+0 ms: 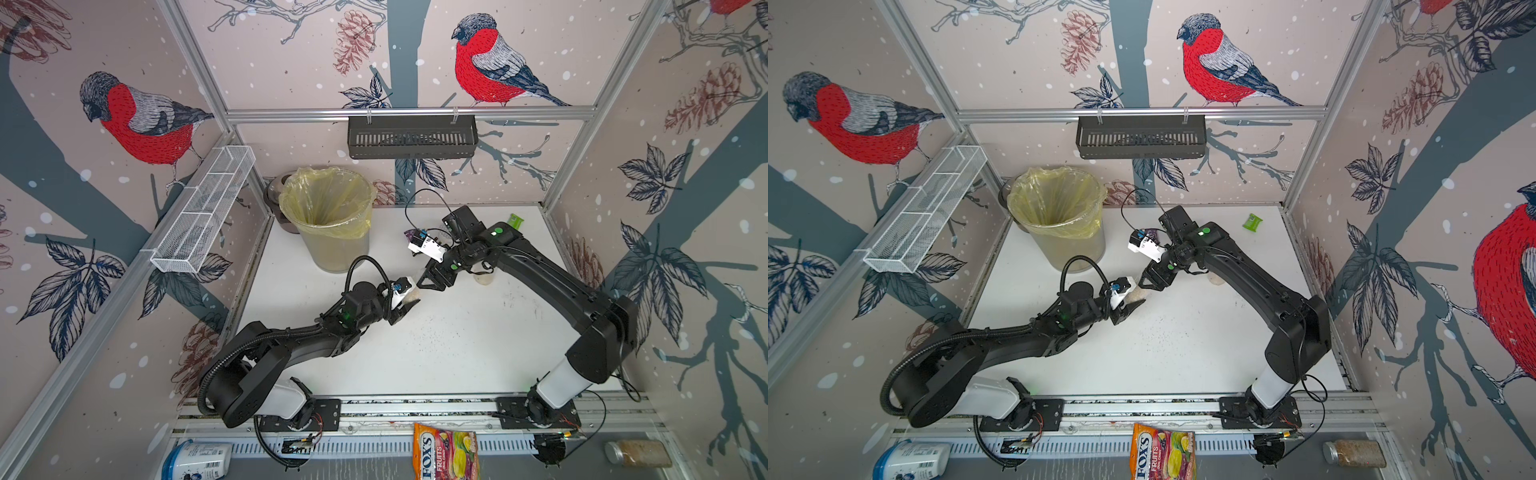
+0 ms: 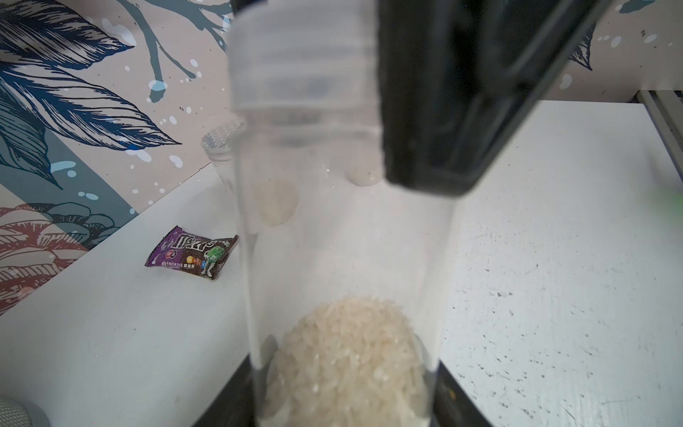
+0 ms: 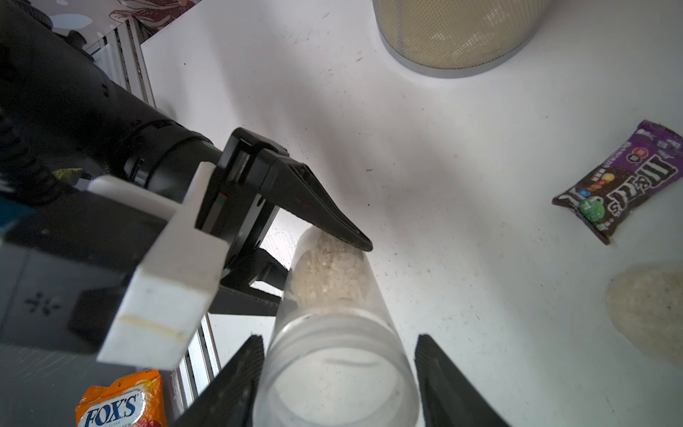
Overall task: Empty moldy rice from jars
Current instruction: Unscrew the lid from the jar.
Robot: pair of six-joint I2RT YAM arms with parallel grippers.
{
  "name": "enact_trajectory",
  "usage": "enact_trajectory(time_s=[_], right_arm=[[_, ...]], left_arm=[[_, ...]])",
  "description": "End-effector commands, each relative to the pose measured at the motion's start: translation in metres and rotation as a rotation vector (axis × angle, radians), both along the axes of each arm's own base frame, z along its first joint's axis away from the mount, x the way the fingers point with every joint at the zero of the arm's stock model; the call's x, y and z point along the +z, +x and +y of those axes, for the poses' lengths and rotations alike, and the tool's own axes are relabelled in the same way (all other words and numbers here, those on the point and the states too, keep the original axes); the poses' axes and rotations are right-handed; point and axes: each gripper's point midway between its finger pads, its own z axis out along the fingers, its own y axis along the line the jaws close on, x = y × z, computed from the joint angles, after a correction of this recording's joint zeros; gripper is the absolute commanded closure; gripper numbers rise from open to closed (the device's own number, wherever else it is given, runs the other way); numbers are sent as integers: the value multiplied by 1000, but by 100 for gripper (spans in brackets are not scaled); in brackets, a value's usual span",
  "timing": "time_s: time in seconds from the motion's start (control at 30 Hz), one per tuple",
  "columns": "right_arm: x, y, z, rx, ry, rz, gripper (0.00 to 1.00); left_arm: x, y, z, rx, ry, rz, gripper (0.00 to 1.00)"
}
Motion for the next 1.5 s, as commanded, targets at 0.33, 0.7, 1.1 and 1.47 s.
enact_trajectory(time_s=[0.33,0.7,1.1,1.47], right_arm=[[32,15,-4,-85,87,-102,13],[67,26,-21,-213,229,-152,8],[43,37,-45,-818,170,301,12],[19,13,-29,-834,88,435,18]], left_arm=[[3,2,4,22,-7,-29,100],[3,4,5,32,-11,-33,100],[-2,8,7,58,-8,-37,100],[-5,13,3,53,13,-42,100]])
